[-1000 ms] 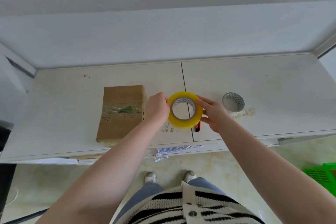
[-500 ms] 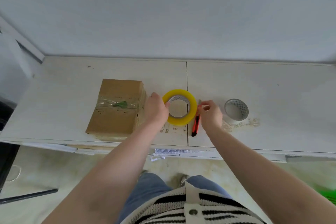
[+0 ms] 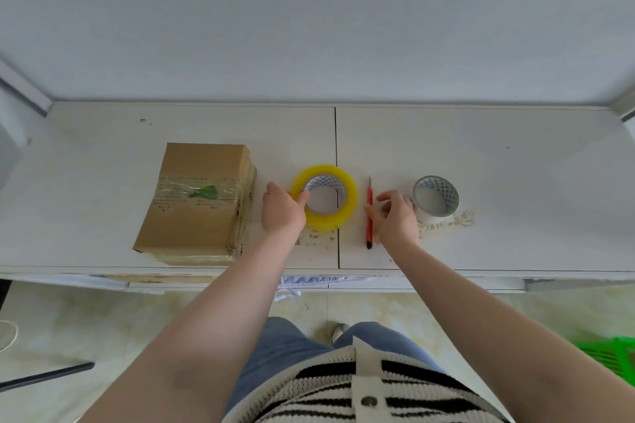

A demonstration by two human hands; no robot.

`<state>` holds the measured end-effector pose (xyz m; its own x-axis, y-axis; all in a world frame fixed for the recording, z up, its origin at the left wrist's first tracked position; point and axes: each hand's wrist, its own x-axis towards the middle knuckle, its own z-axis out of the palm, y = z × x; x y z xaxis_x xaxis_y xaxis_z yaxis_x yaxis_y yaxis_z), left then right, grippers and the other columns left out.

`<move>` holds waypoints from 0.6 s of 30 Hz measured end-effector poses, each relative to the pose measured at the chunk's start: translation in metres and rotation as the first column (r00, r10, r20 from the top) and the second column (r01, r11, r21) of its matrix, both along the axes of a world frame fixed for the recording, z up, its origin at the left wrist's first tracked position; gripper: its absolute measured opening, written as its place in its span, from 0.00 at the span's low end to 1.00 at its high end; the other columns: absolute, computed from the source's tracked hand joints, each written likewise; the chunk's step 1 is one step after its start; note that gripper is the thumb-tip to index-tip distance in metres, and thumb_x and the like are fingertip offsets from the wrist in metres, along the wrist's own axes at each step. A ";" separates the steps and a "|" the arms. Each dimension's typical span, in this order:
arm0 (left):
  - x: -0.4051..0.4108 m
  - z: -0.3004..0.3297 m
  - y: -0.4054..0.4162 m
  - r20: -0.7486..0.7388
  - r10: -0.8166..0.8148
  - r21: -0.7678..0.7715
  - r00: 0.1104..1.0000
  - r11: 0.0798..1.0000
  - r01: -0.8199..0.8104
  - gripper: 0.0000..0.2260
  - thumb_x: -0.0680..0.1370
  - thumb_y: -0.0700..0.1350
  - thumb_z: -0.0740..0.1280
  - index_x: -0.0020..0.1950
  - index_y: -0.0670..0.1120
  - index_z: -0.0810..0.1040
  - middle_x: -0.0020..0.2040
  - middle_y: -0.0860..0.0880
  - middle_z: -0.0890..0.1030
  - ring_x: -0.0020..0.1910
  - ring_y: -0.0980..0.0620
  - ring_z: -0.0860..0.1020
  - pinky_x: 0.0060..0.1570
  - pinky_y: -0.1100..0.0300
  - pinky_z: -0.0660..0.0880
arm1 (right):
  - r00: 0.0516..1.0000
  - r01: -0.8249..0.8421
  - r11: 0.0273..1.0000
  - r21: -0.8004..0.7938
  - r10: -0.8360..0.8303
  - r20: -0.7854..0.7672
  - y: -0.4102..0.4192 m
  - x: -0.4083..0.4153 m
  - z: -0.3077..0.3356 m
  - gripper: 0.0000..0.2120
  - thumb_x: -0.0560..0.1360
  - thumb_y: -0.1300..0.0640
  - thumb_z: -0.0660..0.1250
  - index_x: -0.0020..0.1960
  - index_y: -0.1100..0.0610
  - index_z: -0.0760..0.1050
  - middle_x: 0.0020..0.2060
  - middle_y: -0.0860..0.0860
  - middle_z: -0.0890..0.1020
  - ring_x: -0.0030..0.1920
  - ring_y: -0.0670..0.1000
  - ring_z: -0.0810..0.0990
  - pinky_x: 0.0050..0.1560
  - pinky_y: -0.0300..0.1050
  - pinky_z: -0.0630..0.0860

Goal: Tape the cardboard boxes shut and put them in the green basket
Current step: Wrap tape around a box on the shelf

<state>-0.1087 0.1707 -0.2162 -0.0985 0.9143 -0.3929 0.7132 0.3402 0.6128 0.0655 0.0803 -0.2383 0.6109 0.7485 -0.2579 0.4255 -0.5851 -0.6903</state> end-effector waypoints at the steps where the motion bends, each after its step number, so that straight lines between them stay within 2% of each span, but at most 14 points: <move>1: -0.001 -0.002 0.000 0.054 0.031 -0.007 0.998 0.999 -0.031 0.17 0.79 0.54 0.67 0.56 0.42 0.70 0.55 0.43 0.78 0.48 0.43 0.79 0.43 0.50 0.77 | 1.000 0.019 1.000 0.005 -0.019 -0.013 0.000 -0.002 -0.001 0.11 0.76 0.51 0.69 0.54 0.54 0.74 0.50 0.50 0.74 0.50 0.51 0.75 0.48 0.49 0.74; 6: -0.006 -0.008 -0.003 0.317 0.223 -0.126 0.922 0.973 -0.193 0.10 0.79 0.50 0.67 0.53 0.45 0.71 0.52 0.45 0.80 0.48 0.43 0.82 0.51 0.45 0.80 | 0.999 0.013 0.999 -0.052 -0.010 0.048 0.003 -0.004 -0.002 0.07 0.78 0.57 0.66 0.56 0.53 0.75 0.52 0.53 0.76 0.53 0.55 0.75 0.52 0.55 0.76; 8: -0.006 -0.008 -0.004 0.374 0.301 -0.186 0.877 0.951 -0.247 0.08 0.79 0.49 0.69 0.49 0.47 0.72 0.51 0.46 0.80 0.48 0.43 0.83 0.48 0.49 0.81 | 0.998 0.059 0.997 -0.052 -0.059 0.002 0.005 -0.004 -0.001 0.07 0.77 0.59 0.65 0.55 0.53 0.75 0.51 0.53 0.77 0.51 0.54 0.76 0.50 0.53 0.77; 10: -0.004 -0.007 -0.004 0.428 0.358 -0.228 0.830 0.931 -0.284 0.08 0.78 0.47 0.70 0.45 0.48 0.71 0.50 0.45 0.80 0.47 0.43 0.83 0.40 0.55 0.80 | 0.994 0.096 0.994 -0.047 -0.099 -0.052 0.008 -0.005 0.001 0.08 0.77 0.58 0.65 0.55 0.54 0.75 0.51 0.53 0.79 0.52 0.55 0.78 0.50 0.54 0.78; 12: -0.002 -0.007 -0.004 0.456 0.382 -0.237 0.804 0.923 -0.304 0.08 0.78 0.46 0.70 0.47 0.46 0.72 0.50 0.44 0.80 0.47 0.43 0.82 0.39 0.57 0.80 | 0.996 0.069 0.996 -0.061 -0.072 -0.046 0.008 -0.007 0.001 0.09 0.76 0.56 0.68 0.56 0.54 0.75 0.52 0.53 0.79 0.54 0.55 0.76 0.52 0.55 0.78; 14: 0.000 -0.008 -0.004 0.456 0.380 -0.225 0.805 0.924 -0.309 0.08 0.78 0.46 0.70 0.47 0.47 0.72 0.49 0.45 0.80 0.46 0.45 0.81 0.43 0.54 0.81 | 0.999 0.044 0.996 -0.076 -0.045 -0.018 0.008 -0.008 0.000 0.11 0.75 0.56 0.70 0.56 0.55 0.74 0.52 0.54 0.78 0.54 0.55 0.76 0.52 0.53 0.77; 16: 0.000 -0.010 -0.003 0.443 0.379 -0.207 0.812 0.925 -0.319 0.08 0.78 0.47 0.70 0.44 0.48 0.72 0.46 0.47 0.79 0.41 0.48 0.79 0.47 0.50 0.82 | 0.997 0.073 0.995 -0.063 -0.075 -0.026 0.008 -0.005 -0.001 0.08 0.76 0.59 0.68 0.54 0.54 0.73 0.53 0.54 0.78 0.51 0.53 0.76 0.47 0.50 0.75; 18: 0.002 -0.010 -0.003 0.436 0.381 -0.198 0.816 0.924 -0.326 0.08 0.78 0.47 0.70 0.44 0.49 0.71 0.43 0.49 0.78 0.38 0.50 0.77 0.50 0.47 0.81 | 0.994 0.103 0.993 -0.050 -0.105 -0.024 0.008 -0.001 0.000 0.07 0.76 0.62 0.67 0.52 0.54 0.72 0.52 0.54 0.78 0.47 0.51 0.75 0.43 0.45 0.70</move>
